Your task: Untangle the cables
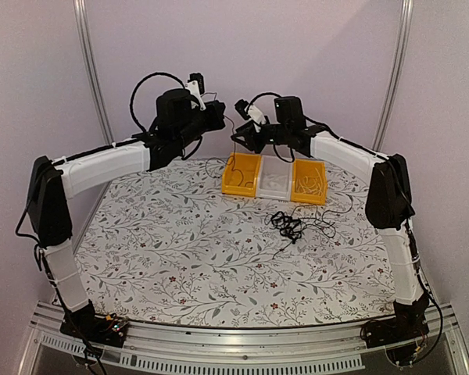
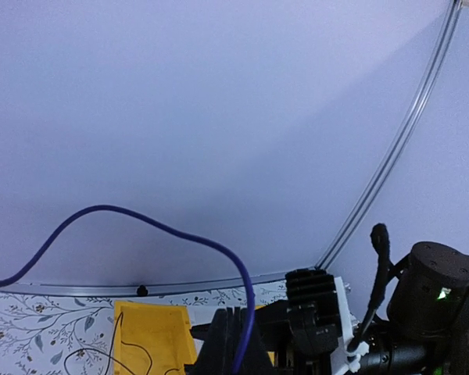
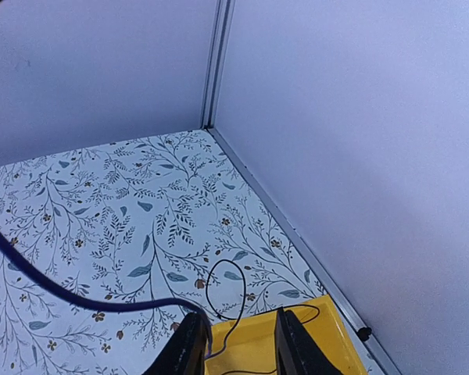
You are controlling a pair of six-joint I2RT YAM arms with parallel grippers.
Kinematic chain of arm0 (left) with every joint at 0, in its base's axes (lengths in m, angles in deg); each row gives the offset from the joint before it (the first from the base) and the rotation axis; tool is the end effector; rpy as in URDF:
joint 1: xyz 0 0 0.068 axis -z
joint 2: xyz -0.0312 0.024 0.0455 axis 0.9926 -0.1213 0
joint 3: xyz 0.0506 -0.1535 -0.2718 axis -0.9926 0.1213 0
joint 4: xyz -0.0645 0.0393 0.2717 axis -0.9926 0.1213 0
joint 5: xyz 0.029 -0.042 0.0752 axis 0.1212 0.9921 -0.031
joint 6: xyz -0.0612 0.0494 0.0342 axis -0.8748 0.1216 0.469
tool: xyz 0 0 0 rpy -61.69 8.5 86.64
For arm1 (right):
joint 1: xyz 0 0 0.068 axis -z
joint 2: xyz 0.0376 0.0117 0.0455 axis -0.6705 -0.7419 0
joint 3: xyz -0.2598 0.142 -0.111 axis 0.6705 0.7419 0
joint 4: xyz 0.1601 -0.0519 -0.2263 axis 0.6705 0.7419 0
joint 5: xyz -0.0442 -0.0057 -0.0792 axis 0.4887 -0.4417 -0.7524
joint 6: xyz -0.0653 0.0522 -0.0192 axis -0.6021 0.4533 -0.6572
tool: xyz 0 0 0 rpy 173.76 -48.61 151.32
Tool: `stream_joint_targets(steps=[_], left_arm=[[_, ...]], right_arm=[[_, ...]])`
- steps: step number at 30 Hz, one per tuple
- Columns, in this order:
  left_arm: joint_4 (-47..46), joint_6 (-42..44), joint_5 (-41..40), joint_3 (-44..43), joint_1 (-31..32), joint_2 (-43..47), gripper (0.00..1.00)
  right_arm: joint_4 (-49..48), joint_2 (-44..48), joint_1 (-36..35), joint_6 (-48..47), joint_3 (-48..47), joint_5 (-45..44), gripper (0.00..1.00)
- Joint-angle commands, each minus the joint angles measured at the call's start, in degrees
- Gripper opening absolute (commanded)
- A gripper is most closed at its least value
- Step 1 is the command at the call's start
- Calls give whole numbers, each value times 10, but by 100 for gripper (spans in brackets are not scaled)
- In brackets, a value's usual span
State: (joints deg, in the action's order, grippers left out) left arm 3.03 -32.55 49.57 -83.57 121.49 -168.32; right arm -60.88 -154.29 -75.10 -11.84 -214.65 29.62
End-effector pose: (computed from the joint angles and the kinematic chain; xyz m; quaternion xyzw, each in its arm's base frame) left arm 0.4247 -0.3166 0.4042 0.0061 0.7044 -0.3058 0.6405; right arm 0.5184 0.3758 0.3171 -0.4726 0.6422 0.2405 0.5535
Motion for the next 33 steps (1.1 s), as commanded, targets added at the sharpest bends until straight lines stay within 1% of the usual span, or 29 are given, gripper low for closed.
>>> stream_joint_targets(steps=[1,5,6,8,11,12,13,15,16,17,18,20,22,27,30,33], left_arm=[[3,-5,6,-1,3,19,0],[5,-8,13,0,3,20,0],[5,-8,13,0,3,21,0],[6,-8,15,0,3,22,0],[9,-5,18,1,4,24,0],[12,-3,21,1,4,26,0],[19,0,23,0,3,29,4],[35,9,26,4,2,39,31],[38,13,24,13,3,48,41],[37,14,23,29,3,61,46],[35,16,20,48,3,78,48],[35,19,-11,93,8,117,54],[30,10,-33,151,11,164,57],[52,-45,-74,309,13,295,58],[95,-90,-103,378,16,369,57],[134,-129,-122,428,18,430,56]], right_arm=[[-30,-9,-1,6,-23,-8,34],[-29,-8,-1,8,-25,7,27],[-28,-8,-1,8,-25,12,24],[-27,-7,-1,8,-26,19,16],[-27,-2,-1,7,-39,19,0],[-29,1,-1,7,-45,18,0],[-31,4,-1,6,-52,18,0],[-41,16,0,-1,-61,16,0],[-50,25,0,-2,-61,10,0],[-61,37,1,-4,-61,3,0],[-70,43,1,-5,-62,-3,0],[-87,55,6,-9,-63,-15,0],[-89,62,11,-21,-65,-24,0],[-82,63,32,-29,-57,-37,0],[-81,68,39,-33,-34,-45,0],[-78,68,45,-43,-11,-51,0]])
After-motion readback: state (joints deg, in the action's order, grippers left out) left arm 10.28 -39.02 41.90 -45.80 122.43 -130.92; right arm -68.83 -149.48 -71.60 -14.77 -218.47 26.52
